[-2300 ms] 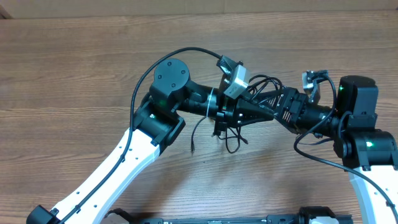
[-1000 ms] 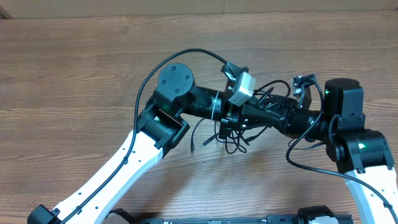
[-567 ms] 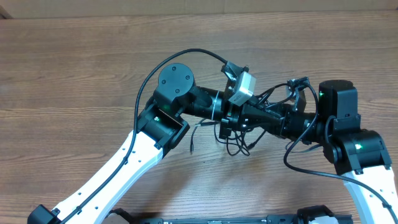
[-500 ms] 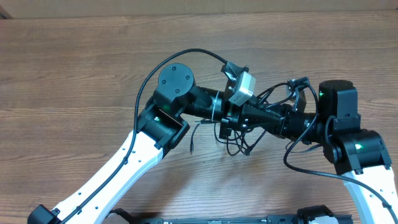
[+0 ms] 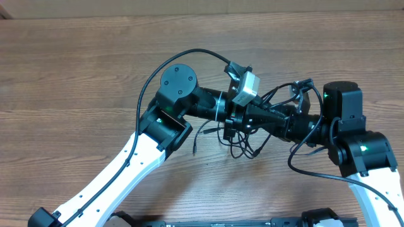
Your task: Untangle cables
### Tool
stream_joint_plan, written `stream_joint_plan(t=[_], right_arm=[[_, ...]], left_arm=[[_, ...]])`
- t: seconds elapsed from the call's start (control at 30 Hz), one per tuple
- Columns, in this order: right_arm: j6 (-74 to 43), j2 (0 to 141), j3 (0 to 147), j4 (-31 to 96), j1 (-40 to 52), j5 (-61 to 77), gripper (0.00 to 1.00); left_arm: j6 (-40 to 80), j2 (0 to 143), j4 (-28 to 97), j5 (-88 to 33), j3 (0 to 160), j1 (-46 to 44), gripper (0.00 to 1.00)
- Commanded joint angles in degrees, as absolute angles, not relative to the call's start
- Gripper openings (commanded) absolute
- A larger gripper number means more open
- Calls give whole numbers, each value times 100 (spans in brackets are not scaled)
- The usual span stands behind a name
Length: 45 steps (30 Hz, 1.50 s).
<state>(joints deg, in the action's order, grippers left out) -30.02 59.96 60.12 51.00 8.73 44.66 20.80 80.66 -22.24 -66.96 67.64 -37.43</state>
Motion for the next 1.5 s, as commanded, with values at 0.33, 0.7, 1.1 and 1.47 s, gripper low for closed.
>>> stream_joint_plan(t=[0.33,0.7,1.1,1.47], right_arm=[[-3776,5992,6108,5179,906,4724,4],[-3415,5990,6110,5231,843,3839,4],[-3402,5959,6110,6490,600,-141,4],[-3489,5959,6110,6768,598,-2051,4]], left_arm=[[1925,7911,-2075,-6158,6851,-3933,4],[1885,7911,-1431,-6086,6851,-3830,4],[1887,7894,-596,-6254,6853,-2919,4],[1933,7894,-626,-6263,6853,-2628,4]])
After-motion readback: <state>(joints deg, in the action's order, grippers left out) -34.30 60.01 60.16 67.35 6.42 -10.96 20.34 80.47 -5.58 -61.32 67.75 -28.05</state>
